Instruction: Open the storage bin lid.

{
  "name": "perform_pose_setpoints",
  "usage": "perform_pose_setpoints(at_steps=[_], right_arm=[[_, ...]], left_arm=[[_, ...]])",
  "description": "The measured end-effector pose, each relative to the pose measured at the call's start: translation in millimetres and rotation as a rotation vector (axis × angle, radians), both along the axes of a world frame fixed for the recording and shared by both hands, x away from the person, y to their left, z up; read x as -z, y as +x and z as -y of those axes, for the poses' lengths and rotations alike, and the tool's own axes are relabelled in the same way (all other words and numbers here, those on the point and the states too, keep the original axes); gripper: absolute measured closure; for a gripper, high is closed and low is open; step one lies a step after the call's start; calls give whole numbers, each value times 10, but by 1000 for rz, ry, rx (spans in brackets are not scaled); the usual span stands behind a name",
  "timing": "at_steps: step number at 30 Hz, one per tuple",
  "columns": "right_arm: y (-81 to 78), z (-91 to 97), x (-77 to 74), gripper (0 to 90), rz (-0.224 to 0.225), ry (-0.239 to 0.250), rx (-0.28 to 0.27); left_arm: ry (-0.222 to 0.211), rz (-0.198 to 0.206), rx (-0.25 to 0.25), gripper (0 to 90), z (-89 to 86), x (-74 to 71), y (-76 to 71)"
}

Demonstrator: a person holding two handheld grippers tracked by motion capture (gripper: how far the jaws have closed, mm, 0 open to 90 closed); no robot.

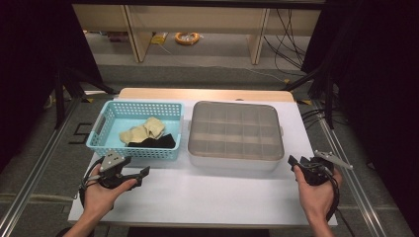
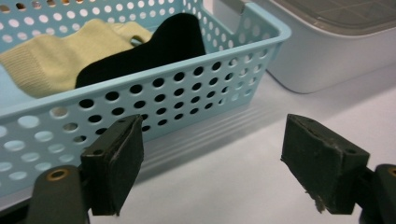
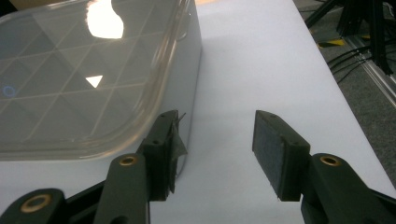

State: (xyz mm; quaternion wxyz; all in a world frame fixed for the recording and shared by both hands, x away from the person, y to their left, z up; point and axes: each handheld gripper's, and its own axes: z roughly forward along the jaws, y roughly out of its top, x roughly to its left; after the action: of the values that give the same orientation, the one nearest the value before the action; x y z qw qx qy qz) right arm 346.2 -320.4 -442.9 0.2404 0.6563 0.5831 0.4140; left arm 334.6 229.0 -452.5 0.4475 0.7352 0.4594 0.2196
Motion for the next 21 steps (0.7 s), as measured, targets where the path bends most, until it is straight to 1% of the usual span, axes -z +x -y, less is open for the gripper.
perform_pose_setpoints(at_steps=[1,2,3,4,5,6,7,8,9,10,11,12,13,14,15,16,17,18,19,20,21], right_arm=[[4,12,-13,524,8,-11,2],[4,12,-13,524,8,-11,2],[-5,11,-46,529,10,10,7],[2,39,-95,538,27,7,-9],[2,39,-95,538,27,7,-9],[6,19,-138,551,21,33,-9],[23,22,-138,557,31,11,-20],[24,-7,-167,563,21,33,-16],[36,-17,-185,569,31,39,-33],[48,-33,-211,574,32,28,-28],[54,-56,-247,579,26,50,-29],[75,-44,-268,582,40,11,-40],[75,-44,-268,582,40,11,-40],[77,-72,-309,586,32,40,-36],[92,-64,-339,591,45,26,-55],[111,-91,-395,605,40,34,-44],[111,-91,-395,605,40,34,-44],[140,-96,-447,616,46,37,-54],[140,-96,-447,616,46,37,-54],[157,-100,-469,619,43,40,-55],[181,-91,-484,622,46,20,-63]], left_arm=[[-7,-3,6,204,16,-12,-6],[-7,-3,6,204,16,-12,-6],[-16,-1,7,204,37,-27,-13],[-14,8,15,204,77,-78,-10],[-14,8,15,204,77,-78,-10],[-20,24,29,206,119,-138,17],[-24,25,31,208,146,-170,25],[-31,26,44,210,168,-200,39],[-31,26,44,214,168,-200,39],[-33,27,50,222,192,-232,58],[-29,37,60,228,245,-308,109],[-32,37,67,230,272,-348,141],[-32,37,67,232,272,-348,141],[-35,33,74,232,300,-389,177],[-39,31,78,235,329,-431,215],[-35,33,89,237,393,-510,299],[-35,33,89,239,393,-510,299],[-41,23,103,242,456,-576,389],[-41,23,103,247,456,-576,389],[-44,15,109,247,492,-603,434],[-44,10,116,252,526,-627,479]])
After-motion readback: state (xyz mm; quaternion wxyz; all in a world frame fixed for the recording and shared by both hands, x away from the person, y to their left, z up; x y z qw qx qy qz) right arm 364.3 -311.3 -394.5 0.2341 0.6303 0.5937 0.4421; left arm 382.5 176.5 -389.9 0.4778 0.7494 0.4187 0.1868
